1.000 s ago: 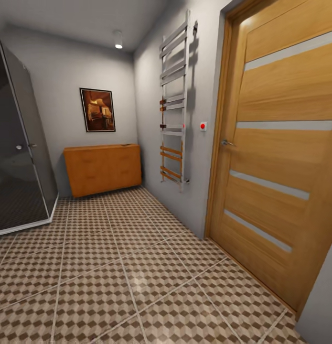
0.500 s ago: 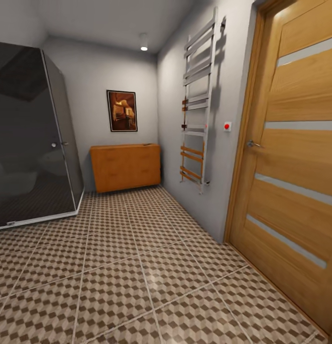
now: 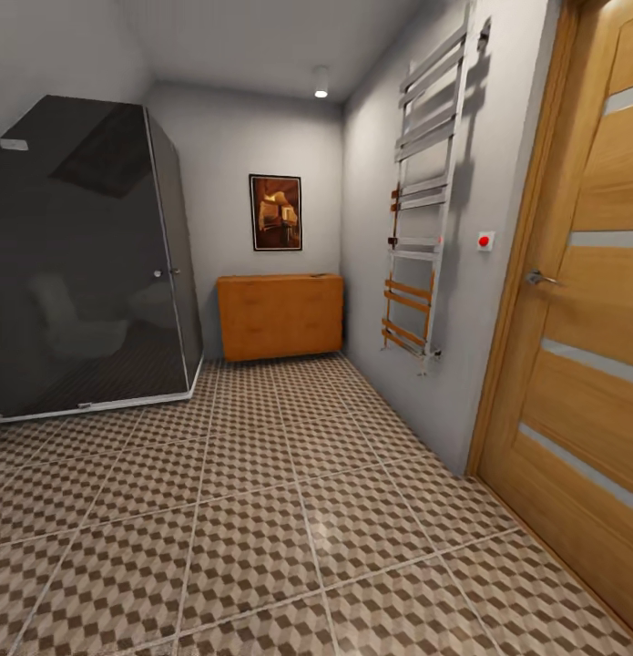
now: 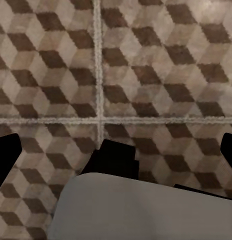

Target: Take the four mousetraps from the cabinet in the bathroom and place them on the bathroom floor. Make sure all four end up on the same floor surface, and ensure that at least two of them are either under or directly next to the same bathroom sink.

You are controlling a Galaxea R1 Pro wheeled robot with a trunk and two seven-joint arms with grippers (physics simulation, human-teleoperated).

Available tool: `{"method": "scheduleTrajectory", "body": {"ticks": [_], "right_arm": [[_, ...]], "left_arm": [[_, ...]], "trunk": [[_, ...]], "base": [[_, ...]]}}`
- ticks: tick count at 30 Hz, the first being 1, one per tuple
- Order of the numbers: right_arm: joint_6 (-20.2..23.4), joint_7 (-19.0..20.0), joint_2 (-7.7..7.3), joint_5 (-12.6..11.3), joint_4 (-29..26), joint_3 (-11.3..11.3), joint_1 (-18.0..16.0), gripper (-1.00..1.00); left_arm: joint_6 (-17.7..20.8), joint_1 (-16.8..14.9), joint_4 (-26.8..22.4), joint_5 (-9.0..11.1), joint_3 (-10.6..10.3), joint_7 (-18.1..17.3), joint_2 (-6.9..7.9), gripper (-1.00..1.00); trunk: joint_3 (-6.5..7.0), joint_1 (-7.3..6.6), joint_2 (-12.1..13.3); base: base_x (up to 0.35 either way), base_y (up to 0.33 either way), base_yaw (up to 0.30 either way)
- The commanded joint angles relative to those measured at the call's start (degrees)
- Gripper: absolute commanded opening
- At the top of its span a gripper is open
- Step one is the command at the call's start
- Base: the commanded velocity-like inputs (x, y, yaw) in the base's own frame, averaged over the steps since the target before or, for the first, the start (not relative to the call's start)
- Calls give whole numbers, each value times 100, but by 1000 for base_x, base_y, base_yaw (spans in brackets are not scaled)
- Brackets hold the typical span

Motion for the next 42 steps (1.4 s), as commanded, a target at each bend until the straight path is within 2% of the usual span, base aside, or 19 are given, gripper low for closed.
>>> {"method": "scheduleTrajectory", "body": {"ticks": [1,24,42], "right_arm": [[-33,-19,-1,60,18,-44,-7,100],[-32,-14,-1,63,18,-44,-4,100],[-25,16,-15,79,18,-44,-9,100]], "left_arm": [[-22,-5,6,38,-4,12,-2,100],[-23,-5,6,38,-5,12,-4,100],[37,-5,7,38,-10,12,-10,100]], "trunk": [[-6,-1,-3],[-6,-1,-3],[-6,-1,-3]], "base": [[0,0,283],[23,0,274],[308,0,23]]}}
